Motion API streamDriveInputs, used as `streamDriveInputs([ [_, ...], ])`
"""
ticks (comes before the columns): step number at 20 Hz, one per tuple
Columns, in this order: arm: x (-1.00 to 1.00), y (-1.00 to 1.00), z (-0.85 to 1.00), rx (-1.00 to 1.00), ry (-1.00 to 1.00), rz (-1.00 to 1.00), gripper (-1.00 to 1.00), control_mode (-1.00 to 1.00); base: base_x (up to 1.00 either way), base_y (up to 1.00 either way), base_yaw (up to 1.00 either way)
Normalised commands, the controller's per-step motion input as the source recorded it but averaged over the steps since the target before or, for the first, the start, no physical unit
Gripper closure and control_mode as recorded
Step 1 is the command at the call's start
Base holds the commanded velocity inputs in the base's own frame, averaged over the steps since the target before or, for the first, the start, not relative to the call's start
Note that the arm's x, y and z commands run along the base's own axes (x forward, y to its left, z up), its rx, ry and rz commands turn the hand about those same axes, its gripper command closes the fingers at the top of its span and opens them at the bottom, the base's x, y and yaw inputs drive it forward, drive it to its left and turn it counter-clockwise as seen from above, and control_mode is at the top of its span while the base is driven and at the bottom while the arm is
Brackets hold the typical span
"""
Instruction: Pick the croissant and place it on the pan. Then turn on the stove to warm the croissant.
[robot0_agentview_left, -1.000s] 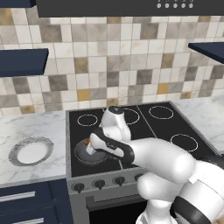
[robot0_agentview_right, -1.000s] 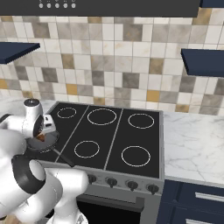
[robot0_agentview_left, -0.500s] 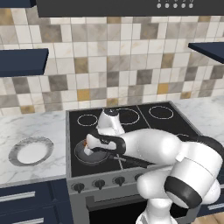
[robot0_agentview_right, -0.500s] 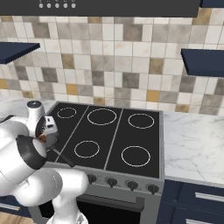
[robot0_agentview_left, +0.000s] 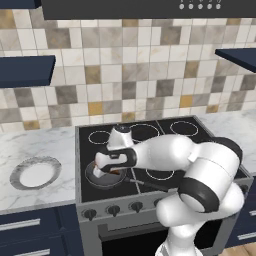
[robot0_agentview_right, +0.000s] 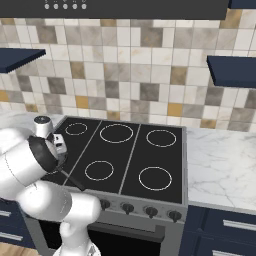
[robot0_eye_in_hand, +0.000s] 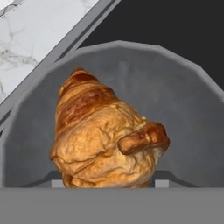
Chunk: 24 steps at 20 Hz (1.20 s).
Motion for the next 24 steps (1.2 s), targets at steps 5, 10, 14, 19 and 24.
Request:
streamDriveInputs([
  [5, 0.12, 0.13, -0.12, -0.01, 0.02, -0.02, 1.00, -1.00, 0.00, 0.00, 0.00],
  [10, 0.06, 0.00, -0.22, 0.00, 0.00, 0.00, 1.00, -1.00, 0.00, 0.00, 0.00],
  [14, 0.13, 0.00, -0.22, 0.00, 0.00, 0.00, 1.00, -1.00, 0.00, 0.00, 0.00],
  [19, 0.14, 0.00, -0.13, 0.00, 0.00, 0.00, 1.00, -1.00, 0.00, 0.00, 0.00],
  [24, -0.06, -0.08, -0.01, 0.00, 0.00, 0.00, -1.00, -1.00, 0.00, 0.00, 0.00],
])
